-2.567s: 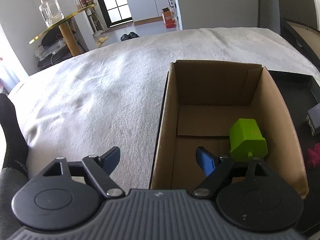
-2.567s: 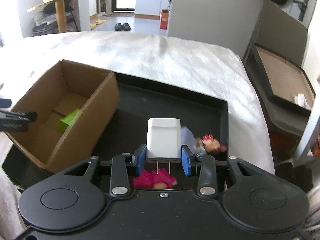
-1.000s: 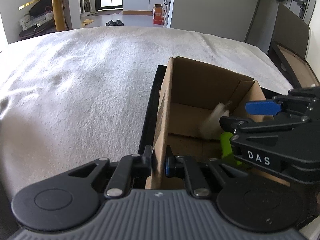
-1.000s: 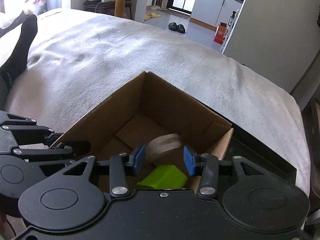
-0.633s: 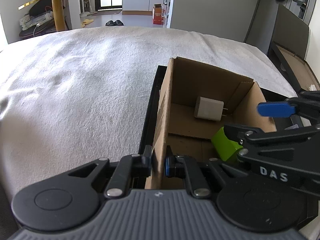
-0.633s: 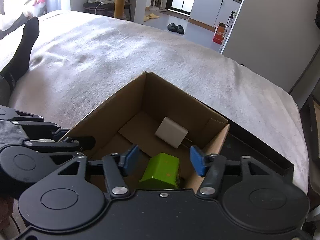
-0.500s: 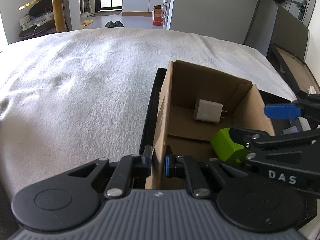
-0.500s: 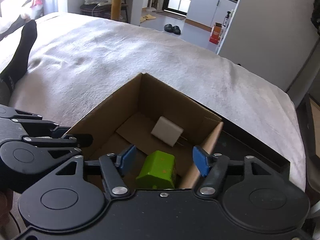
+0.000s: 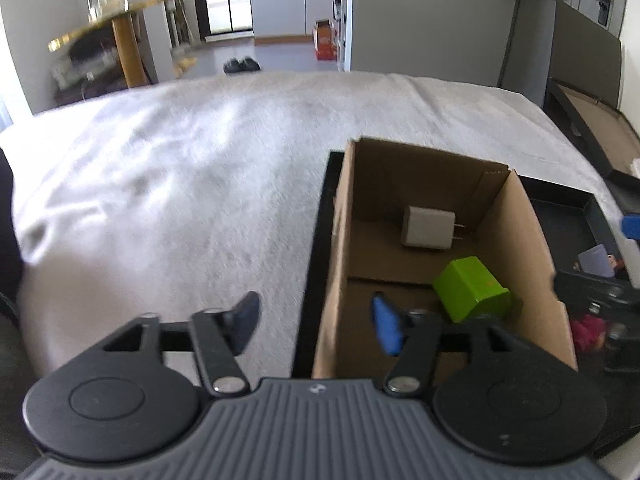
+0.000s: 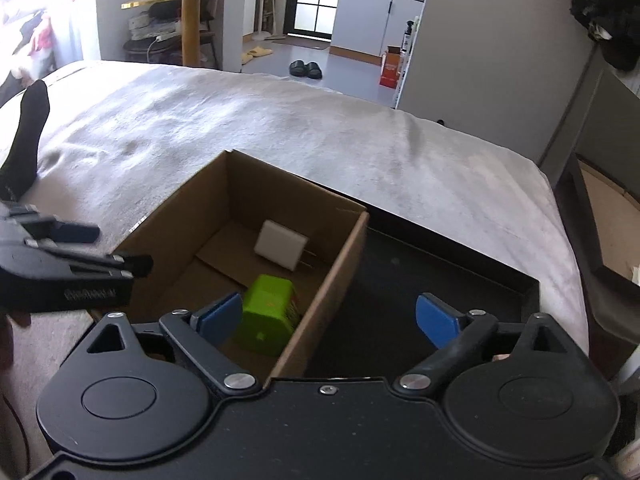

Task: Organize rigid objects
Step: 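Open the right gripper to release the charger inside the box, then move the right gripper to the pink doll and grasp it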

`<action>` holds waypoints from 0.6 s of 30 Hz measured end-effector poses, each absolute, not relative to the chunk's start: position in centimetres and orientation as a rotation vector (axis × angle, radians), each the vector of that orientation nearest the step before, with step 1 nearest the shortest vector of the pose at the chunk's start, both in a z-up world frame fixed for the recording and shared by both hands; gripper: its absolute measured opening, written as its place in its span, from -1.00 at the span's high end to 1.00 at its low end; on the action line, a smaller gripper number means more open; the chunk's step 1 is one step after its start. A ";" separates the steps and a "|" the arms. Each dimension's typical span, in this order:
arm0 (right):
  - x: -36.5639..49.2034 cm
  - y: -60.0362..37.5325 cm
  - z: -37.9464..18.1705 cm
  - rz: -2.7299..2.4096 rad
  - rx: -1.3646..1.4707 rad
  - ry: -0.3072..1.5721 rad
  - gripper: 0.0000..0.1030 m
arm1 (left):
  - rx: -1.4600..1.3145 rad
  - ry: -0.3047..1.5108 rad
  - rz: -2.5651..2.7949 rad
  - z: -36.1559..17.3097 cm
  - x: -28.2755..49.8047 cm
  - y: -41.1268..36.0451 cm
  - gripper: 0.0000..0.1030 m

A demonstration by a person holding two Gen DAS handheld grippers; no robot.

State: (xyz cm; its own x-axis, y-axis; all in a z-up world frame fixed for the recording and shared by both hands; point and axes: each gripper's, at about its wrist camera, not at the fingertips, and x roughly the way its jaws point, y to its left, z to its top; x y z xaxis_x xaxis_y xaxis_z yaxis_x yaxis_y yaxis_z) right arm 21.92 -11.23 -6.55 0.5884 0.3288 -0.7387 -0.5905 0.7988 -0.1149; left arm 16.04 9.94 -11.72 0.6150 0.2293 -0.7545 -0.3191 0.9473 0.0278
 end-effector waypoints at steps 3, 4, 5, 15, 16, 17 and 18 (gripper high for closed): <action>21.9 -12.7 -6.7 0.524 -0.357 0.781 -0.87 | -0.089 0.843 0.325 -11.4 16.1 9.5 -0.48; 21.9 -13.3 -6.7 0.518 -0.343 0.788 -0.87 | -0.085 0.844 0.324 -11.3 16.1 9.4 -0.48; 22.0 -13.7 -6.7 0.515 -0.327 0.795 -0.87 | -0.079 0.845 0.322 -11.2 16.1 9.2 -0.48; 22.6 -17.8 -7.3 0.457 -0.265 0.819 -0.91 | -0.030 0.844 0.313 -10.7 16.6 7.4 -0.52; 22.6 -18.2 -7.5 0.450 -0.258 0.823 -0.91 | -0.028 0.846 0.310 -10.7 16.6 7.3 -0.53; 22.7 -18.6 -7.7 0.443 -0.252 0.828 -0.92 | -0.028 0.849 0.306 -10.8 16.7 7.1 -0.53; 22.8 -18.9 -8.0 0.437 -0.245 0.835 -0.92 | -0.027 0.853 0.301 -10.8 16.8 6.9 -0.53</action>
